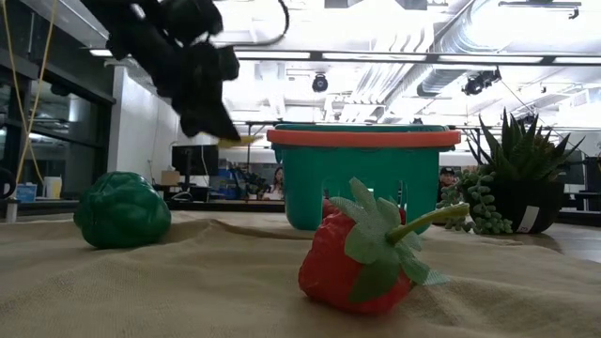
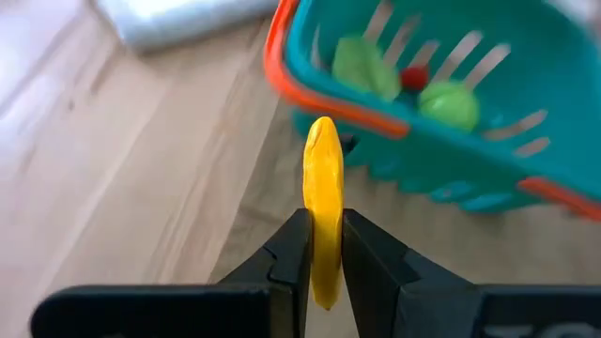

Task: Pick and placing Produce into tupperware
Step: Put the yellow corn into the blue basket

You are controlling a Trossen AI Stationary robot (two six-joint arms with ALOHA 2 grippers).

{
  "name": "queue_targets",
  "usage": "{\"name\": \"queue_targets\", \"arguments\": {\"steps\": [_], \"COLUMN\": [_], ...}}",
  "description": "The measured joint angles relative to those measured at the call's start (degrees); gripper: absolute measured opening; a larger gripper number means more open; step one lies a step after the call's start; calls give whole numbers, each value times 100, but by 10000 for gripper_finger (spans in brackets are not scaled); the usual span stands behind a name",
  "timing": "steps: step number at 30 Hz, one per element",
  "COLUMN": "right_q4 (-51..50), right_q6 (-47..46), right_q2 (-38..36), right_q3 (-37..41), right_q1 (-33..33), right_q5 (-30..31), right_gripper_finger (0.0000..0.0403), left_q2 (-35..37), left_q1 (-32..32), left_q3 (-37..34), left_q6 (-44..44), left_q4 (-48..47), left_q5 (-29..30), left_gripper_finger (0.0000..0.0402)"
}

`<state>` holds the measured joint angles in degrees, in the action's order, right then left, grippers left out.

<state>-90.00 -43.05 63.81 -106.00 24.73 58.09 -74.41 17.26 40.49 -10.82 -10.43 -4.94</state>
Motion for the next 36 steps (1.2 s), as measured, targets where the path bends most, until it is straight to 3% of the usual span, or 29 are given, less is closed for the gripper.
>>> {"name": "queue_targets", "arguments": {"steps": [12, 26, 36], "right_q4": [-2, -2, -2], "right_q6": [170, 291, 486], "right_q2": [-2, -2, -12], "right_q3": [1, 0, -1], "right_q1": [0, 0, 0], "right_q5": [1, 1, 3], "right_gripper_finger": [89, 89, 89], "left_q2": [690, 634, 4], "left_q1": [0, -2, -85], "left_q3": [219, 1847, 2367], "left_q6": [-764, -590, -790], "left_q4": [40, 54, 32], "left_q5": [-245, -339, -312], "left_gripper_finger": [49, 49, 49]}}
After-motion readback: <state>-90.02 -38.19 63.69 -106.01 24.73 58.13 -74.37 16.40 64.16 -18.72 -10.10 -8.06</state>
